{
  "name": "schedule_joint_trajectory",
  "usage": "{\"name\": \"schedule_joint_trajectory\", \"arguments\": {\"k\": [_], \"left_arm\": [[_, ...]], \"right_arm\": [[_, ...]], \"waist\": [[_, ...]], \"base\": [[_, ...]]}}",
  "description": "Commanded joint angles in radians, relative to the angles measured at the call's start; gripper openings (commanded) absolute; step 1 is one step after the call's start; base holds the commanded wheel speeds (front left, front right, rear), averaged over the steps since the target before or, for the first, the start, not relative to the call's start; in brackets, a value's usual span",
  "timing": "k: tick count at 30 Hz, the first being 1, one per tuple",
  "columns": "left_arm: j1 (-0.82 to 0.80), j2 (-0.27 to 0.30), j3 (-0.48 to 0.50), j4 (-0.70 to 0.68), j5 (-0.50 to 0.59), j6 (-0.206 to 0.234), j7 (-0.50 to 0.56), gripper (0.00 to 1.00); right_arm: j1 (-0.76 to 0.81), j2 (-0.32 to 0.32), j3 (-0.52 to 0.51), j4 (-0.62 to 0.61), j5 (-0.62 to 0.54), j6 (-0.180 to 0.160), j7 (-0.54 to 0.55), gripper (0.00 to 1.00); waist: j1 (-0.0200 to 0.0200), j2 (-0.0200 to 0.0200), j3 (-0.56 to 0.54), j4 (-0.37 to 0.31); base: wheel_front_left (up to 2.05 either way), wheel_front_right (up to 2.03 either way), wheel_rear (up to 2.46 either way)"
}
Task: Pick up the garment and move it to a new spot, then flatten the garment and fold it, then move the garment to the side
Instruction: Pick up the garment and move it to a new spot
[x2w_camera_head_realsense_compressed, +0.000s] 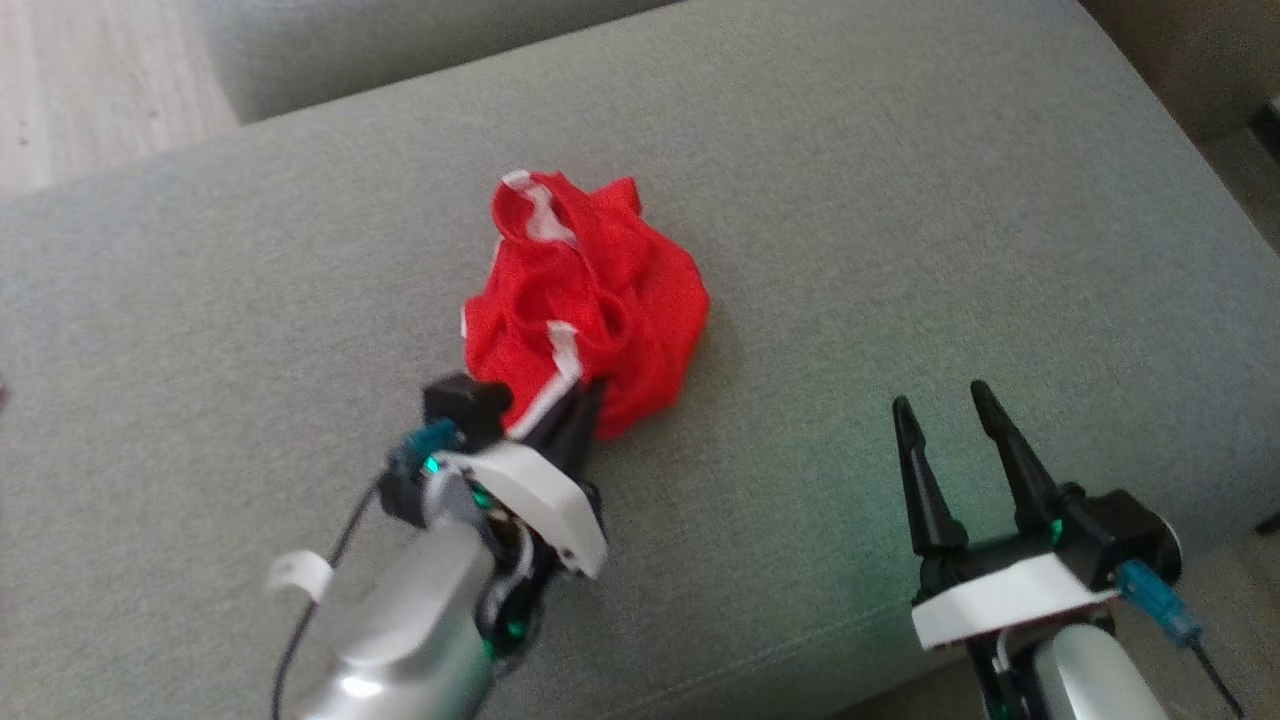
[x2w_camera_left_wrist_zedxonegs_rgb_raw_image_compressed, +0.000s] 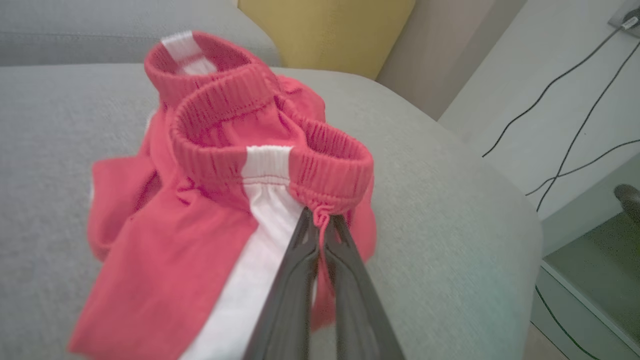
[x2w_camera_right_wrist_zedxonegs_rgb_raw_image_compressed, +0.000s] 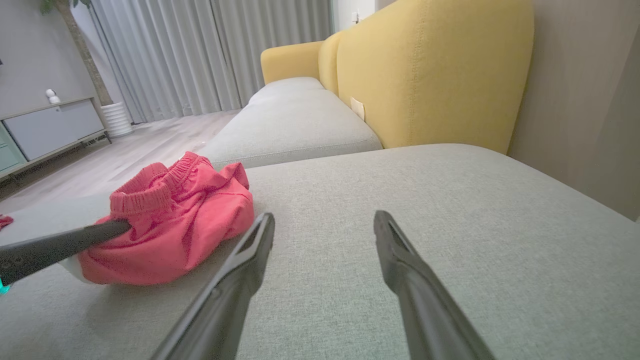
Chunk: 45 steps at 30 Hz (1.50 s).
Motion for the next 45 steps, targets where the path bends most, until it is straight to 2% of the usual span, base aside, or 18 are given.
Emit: {"name": "schedule_joint_trajectory", "arguments": {"k": [1,2,3,4,9,12,16,20,21,24,28,33,37,45], "left_arm": [[-0.031,0.014,-0.004,-0.05,-0.029,0.015,-0.012,0.0],[-0.02,0.014,-0.032,-0.068,-0.053,0.025,-0.013,0.28],[-0.009,0.014,-0.059,-0.088,-0.073,0.035,-0.013,0.98],[0.001,0.014,-0.08,-0.112,-0.092,0.045,-0.013,1.0],[0.061,0.014,-0.128,-0.241,-0.14,0.099,-0.013,1.0],[0.097,0.014,-0.115,-0.313,-0.098,0.128,-0.013,1.0],[0.167,0.022,-0.024,-0.394,0.041,0.157,-0.013,1.0],[0.271,0.07,0.103,-0.455,0.171,0.175,-0.013,1.0],[0.271,0.07,0.103,-0.455,0.171,0.175,-0.013,1.0],[0.355,0.081,0.219,-0.504,0.232,0.185,-0.013,1.0],[0.46,0.076,0.345,-0.57,0.303,0.17,-0.013,1.0],[0.56,0.063,0.431,-0.628,0.409,0.137,-0.013,1.0],[0.613,0.057,0.466,-0.648,0.48,0.108,-0.013,1.0],[0.663,0.031,0.525,-0.651,0.505,0.083,-0.014,1.0]], "right_arm": [[0.008,0.002,0.02,-0.025,-0.009,-0.001,-0.011,1.0],[0.015,0.002,0.02,-0.023,-0.013,-0.001,-0.011,1.0],[0.021,0.002,0.02,-0.022,-0.015,-0.001,-0.011,1.0],[0.028,0.002,0.021,-0.021,-0.018,-0.001,-0.011,1.0],[0.071,0.002,0.018,-0.018,-0.028,-0.001,-0.011,1.0],[0.099,0.002,0.008,-0.025,-0.032,-0.001,-0.011,1.0],[0.123,0.002,-0.009,-0.033,-0.036,-0.001,-0.011,1.0],[0.133,0.002,-0.034,-0.043,-0.035,-0.001,-0.011,1.0],[0.133,0.002,-0.034,-0.043,-0.035,-0.001,-0.011,1.0],[0.14,0.002,-0.048,-0.048,-0.038,-0.001,-0.011,1.0],[0.147,0.002,-0.059,-0.053,-0.032,-0.001,-0.011,1.0],[0.162,0.002,-0.067,-0.055,-0.025,-0.001,-0.011,1.0],[0.179,0.002,-0.071,-0.056,-0.017,-0.001,-0.011,1.0],[0.212,0.002,-0.077,-0.067,0.002,-0.001,-0.011,1.0]], "waist": [[0.0,0.0,-0.019,0.017],[0.0,0.0,-0.03,0.024],[0.0,0.0,-0.041,0.032],[0.0,0.0,-0.054,0.04],[0.0,0.0,-0.13,0.094],[0.0,0.0,-0.16,0.141],[0.0,0.0,-0.18,0.195],[0.0,0.0,-0.192,0.242],[0.0,0.0,-0.192,0.242],[0.0,0.0,-0.196,0.265],[0.0,0.0,-0.198,0.284],[0.0,0.0,-0.21,0.294],[0.0,0.0,-0.223,0.298],[0.0,0.0,-0.254,0.314]], "base": [[0.0,0.0,0.0],[0.0,0.0,0.0],[0.0,0.0,0.0],[0.0,0.0,0.0],[0.0,0.0,0.0],[0.0,0.0,0.0],[0.0,0.0,0.0],[0.0,0.0,0.0],[0.0,0.0,0.0],[0.0,0.0,0.0],[0.0,0.0,0.0],[0.0,0.0,0.0],[0.0,0.0,0.0],[0.0,0.0,0.0]]}}
